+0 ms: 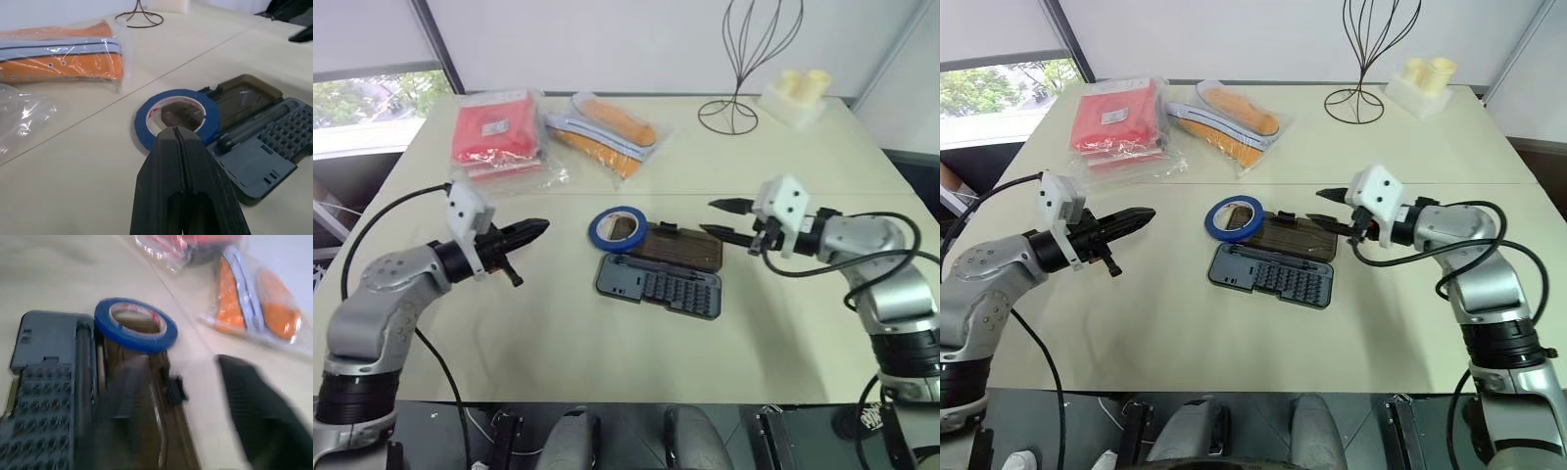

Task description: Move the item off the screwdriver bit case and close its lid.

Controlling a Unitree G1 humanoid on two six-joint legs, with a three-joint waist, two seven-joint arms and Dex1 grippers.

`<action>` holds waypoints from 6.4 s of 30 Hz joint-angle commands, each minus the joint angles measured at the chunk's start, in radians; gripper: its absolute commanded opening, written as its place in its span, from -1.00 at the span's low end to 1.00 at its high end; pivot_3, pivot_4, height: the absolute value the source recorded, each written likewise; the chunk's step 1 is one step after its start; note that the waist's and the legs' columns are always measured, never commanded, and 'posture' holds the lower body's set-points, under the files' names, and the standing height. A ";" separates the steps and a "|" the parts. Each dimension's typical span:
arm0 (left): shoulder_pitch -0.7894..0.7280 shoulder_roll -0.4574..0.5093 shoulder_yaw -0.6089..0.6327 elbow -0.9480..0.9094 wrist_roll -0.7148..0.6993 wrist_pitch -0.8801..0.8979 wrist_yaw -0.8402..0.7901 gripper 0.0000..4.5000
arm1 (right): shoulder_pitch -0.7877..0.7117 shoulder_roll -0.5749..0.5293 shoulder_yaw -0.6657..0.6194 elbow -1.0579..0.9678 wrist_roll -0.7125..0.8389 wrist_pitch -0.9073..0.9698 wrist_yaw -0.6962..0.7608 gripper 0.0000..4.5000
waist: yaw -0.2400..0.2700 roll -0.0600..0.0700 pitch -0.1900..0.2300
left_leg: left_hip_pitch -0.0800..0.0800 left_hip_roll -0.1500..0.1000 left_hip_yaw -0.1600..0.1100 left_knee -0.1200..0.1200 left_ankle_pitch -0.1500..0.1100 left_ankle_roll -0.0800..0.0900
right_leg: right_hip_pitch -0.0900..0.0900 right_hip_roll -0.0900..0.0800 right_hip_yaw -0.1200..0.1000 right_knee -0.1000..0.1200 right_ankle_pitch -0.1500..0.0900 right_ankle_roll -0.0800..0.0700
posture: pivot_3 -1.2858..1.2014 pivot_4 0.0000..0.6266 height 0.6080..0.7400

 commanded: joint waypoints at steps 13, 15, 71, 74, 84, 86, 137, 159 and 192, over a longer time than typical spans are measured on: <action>0.006 -0.027 0.015 0.003 0.050 -0.058 0.050 -1.00 | -0.209 0.111 0.267 0.314 -0.486 -0.664 -0.215 0.99 | 0.000 0.000 0.000 | -0.002 -0.001 0.001 0.000 0.004 -0.006 | -0.002 0.000 0.000 0.000 0.000 0.000 | 0.03 -0.52 1.00; 0.015 -0.028 0.018 -0.002 0.050 -0.061 0.055 -1.00 | -0.227 0.114 0.290 0.374 -0.544 -0.723 -0.252 0.99 | -0.001 0.000 0.000 | -0.002 -0.001 0.001 0.000 0.004 -0.007 | -0.002 0.000 0.000 0.000 0.000 0.000 | 0.03 -0.52 1.00; 0.093 -0.048 0.031 -0.090 0.051 -0.057 0.150 -1.00 | -0.326 0.242 0.186 0.588 -0.556 -0.636 -0.471 -0.96 | -0.024 0.000 0.000 | -0.004 0.000 -0.001 0.000 0.005 -0.008 | -0.004 -0.001 0.000 0.002 0.000 0.000 | 0.03 -0.52 1.00; 0.099 -0.049 0.031 -0.089 0.051 -0.060 0.151 -1.00 | -0.254 0.224 0.040 0.424 -0.463 -0.422 -0.496 -0.96 | -0.019 0.000 0.000 | -0.005 0.000 -0.001 0.000 0.005 -0.008 | -0.004 -0.001 0.000 0.001 0.000 0.000 | 0.03 -0.52 1.00; 0.063 -0.067 -0.008 -0.028 0.072 -0.082 0.130 -1.00 | -0.115 0.329 -0.497 0.156 -0.319 0.331 -0.944 -0.96 | -0.001 0.001 0.000 | -0.005 -0.001 0.000 0.000 0.005 -0.008 | -0.006 -0.001 0.000 0.002 0.000 0.000 | 0.03 -0.52 1.00; 0.046 -0.073 -0.020 -0.001 0.084 -0.093 0.122 -1.00 | -0.112 0.355 -0.606 0.141 -0.280 0.437 -1.028 -0.96 | 0.002 0.001 0.000 | -0.006 -0.001 0.000 0.000 0.005 -0.008 | -0.006 -0.001 0.000 0.002 0.000 0.000 | 0.03 -0.52 1.00; 0.005 -0.105 -0.043 0.039 0.102 -0.093 0.088 -1.00 | -0.175 0.109 -0.175 0.081 0.078 0.631 -0.797 0.99 | -0.026 0.007 0.001 | -0.005 0.000 0.001 0.000 0.001 -0.001 | -0.008 0.001 0.002 0.007 0.000 0.000 | 0.03 -0.52 1.00; 0.055 -0.117 -0.032 0.000 0.106 -0.101 0.115 -1.00 | -0.301 -0.081 0.166 0.016 0.069 0.974 -0.260 0.99 | 0.001 0.006 0.001 | -0.015 -0.001 0.000 0.002 0.004 -0.006 | -0.014 -0.001 0.000 0.001 0.000 0.000 | 0.03 -0.52 1.00; 0.056 -0.104 -0.037 -0.011 0.108 -0.088 0.122 -1.00 | -0.197 0.134 0.001 0.074 0.029 1.232 -0.555 -0.99 | 0.006 0.001 -0.002 | -0.014 -0.002 -0.002 0.003 0.004 -0.006 | -0.011 -0.001 -0.001 0.002 0.000 0.000 | 0.03 -0.52 1.00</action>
